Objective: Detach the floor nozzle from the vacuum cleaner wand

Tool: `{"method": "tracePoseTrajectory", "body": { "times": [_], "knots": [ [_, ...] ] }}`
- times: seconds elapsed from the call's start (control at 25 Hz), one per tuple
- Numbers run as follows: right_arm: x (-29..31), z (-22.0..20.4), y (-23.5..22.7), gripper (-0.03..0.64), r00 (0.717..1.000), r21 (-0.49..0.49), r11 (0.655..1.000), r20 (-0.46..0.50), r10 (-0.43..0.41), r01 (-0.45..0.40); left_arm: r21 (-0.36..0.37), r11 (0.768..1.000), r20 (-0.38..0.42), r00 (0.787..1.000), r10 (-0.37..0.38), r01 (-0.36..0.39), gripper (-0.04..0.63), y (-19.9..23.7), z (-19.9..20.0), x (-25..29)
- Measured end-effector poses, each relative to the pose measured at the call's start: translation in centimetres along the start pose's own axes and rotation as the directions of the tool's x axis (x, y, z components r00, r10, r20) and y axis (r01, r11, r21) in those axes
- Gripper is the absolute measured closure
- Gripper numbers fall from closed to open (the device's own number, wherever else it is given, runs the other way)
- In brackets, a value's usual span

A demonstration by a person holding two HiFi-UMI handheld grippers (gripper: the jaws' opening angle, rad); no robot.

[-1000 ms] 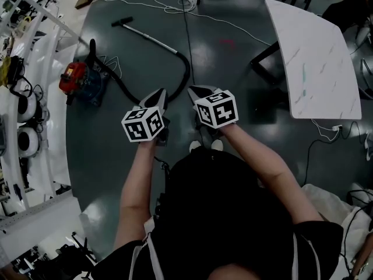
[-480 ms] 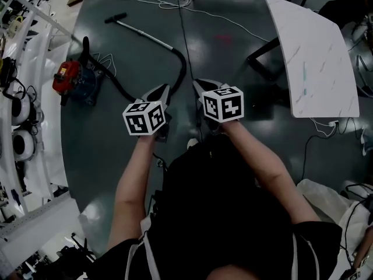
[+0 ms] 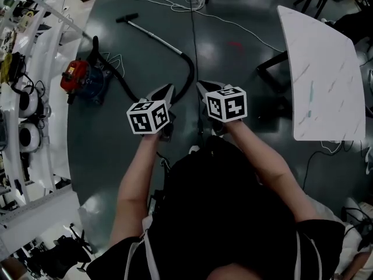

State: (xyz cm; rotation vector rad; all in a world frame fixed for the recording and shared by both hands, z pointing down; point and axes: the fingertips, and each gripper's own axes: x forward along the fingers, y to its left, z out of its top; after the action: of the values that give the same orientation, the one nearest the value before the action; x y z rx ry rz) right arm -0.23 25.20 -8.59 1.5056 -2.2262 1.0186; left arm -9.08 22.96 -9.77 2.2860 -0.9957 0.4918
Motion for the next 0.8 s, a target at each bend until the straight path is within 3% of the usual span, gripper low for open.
{"method": "tracePoseTrajectory", "body": {
  "times": [0.4, 0.8],
  "knots": [
    [1.4, 0.6, -6.7, 0.620, 0.996, -0.021, 0.998, -0.075, 0.057, -0.058, -0.046, 0.996, -0.031, 0.996, 0.079, -0.081, 0.588, -1.8, 0.0, 6.3],
    [2.4, 0.9, -10.1, 0.620, 0.991, 0.006, 0.996, -0.108, 0.084, -0.084, -0.056, 0.988, -0.050, 0.988, 0.144, -0.146, 0.588, -1.8, 0.7, 8.5]
  ]
}}
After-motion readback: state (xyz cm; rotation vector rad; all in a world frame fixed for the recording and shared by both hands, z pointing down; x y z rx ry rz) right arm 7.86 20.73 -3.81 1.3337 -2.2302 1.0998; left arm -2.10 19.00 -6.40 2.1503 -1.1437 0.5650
